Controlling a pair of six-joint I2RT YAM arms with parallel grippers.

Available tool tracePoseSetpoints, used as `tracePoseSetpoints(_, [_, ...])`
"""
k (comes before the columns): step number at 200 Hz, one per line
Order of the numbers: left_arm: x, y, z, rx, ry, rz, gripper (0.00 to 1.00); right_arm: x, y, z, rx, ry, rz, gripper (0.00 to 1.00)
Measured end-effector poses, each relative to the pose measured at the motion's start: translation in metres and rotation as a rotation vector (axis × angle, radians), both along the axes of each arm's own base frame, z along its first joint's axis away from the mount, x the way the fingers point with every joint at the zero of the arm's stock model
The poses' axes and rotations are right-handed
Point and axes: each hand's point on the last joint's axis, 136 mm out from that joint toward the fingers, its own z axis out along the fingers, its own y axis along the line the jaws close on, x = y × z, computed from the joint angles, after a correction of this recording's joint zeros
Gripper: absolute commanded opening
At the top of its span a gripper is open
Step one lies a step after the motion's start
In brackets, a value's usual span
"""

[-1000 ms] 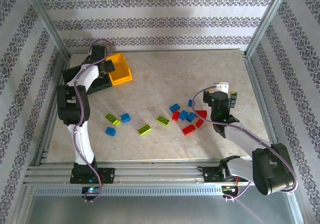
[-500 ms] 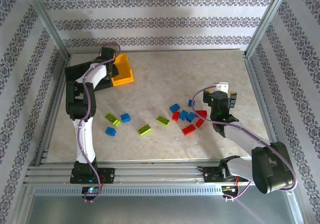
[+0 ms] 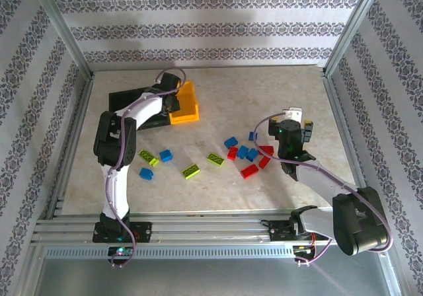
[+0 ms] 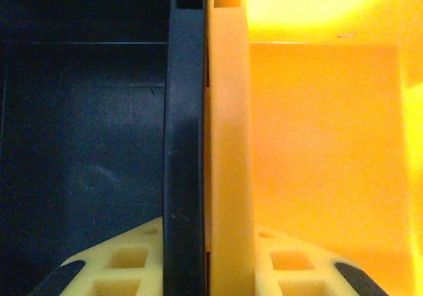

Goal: Sort the legos into containers by color
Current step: Move the container to the top-center of the table.

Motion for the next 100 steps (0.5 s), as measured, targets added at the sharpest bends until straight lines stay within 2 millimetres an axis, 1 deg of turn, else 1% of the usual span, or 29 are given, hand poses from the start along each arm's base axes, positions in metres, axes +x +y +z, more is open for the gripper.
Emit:
tracePoseSetpoints(17, [-0.013, -0.025, -0.001, -0.01, 0.002, -0.021, 0.07, 0.0, 0.0, 0.0, 0.0, 0.002, 0.0, 0.98])
tracePoseSetpoints(37, [-0.021, -0.049, -0.001, -0.012, -0.007, -0.036, 0.07, -0.001, 0.0, 0.0, 0.0, 0.004, -0.001, 0.98])
tracePoseSetpoints(67, [-0.034, -0.084, 0.0, -0.022, -0.015, -0.069, 0.07, -0.002, 0.0, 0.006, 0.009, -0.017, -0.002, 0.98])
tracePoseSetpoints(82, [-0.037, -0.097, 0.001, -0.025, -0.015, -0.08, 0.06, -0.002, -0.001, 0.009, 0.018, -0.026, -0.004, 0.98])
tracePoseSetpoints(100, [-0.034, -0.113, 0.002, -0.031, -0.024, -0.09, 0.08, -0.003, -0.002, 0.011, 0.026, -0.035, -0.01, 0.98])
